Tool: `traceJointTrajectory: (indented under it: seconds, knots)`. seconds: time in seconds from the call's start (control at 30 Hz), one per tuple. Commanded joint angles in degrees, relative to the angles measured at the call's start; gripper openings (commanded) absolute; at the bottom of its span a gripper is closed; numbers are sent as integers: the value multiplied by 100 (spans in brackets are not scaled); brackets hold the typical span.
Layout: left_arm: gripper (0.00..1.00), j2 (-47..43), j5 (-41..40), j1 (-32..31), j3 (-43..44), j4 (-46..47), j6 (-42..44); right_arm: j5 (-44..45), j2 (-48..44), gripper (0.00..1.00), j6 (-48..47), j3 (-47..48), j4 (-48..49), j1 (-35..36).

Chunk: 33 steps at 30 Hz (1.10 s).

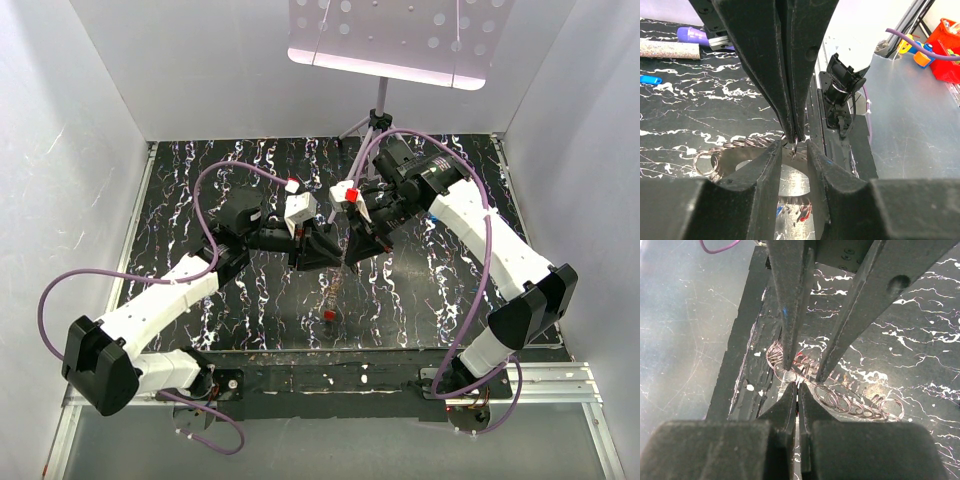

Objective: Put the keys on the keyring

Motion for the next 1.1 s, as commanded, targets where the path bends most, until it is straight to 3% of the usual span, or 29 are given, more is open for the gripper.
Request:
traceJointTrajectory:
  seconds: [0.0, 0.2, 0.4, 0.53, 0.67, 0.7, 0.83, 0.87, 0.97, 1.07]
  knots:
    - [25, 20, 194, -38, -18, 158, -61, -315, -45, 1, -15, 287, -50, -37]
    - [24, 55, 291, -29, -80, 132, -35, -324, -63, 1, 2, 260, -42, -54]
    - [14, 99, 378, -38, -27, 132, -35, -342, -63, 1, 20, 251, -24, -46]
    - [0, 90, 449, -29, -27, 132, -17, -359, -89, 1, 29, 225, -24, -54]
    - [0, 20, 440, -29, -62, 149, -9, -368, -142, 1, 46, 190, -24, -54]
    - [0, -32, 397, -29, -106, 219, -52, -359, -159, 5, 81, 207, -7, -54]
    - [0, -340, 133, -29, -439, 904, -447, -429, -186, 48, 239, 391, -24, -168]
    - [0, -393, 98, -21, -510, 1053, -544, -482, -186, 54, 266, 470, -50, -221]
    - [0, -586, 27, -3, -791, 1615, -895, -658, -194, 63, 380, 743, -103, -432]
    - [0, -779, -96, 6, -1072, 2283, -1229, -1026, -247, 64, 651, 867, -42, -660]
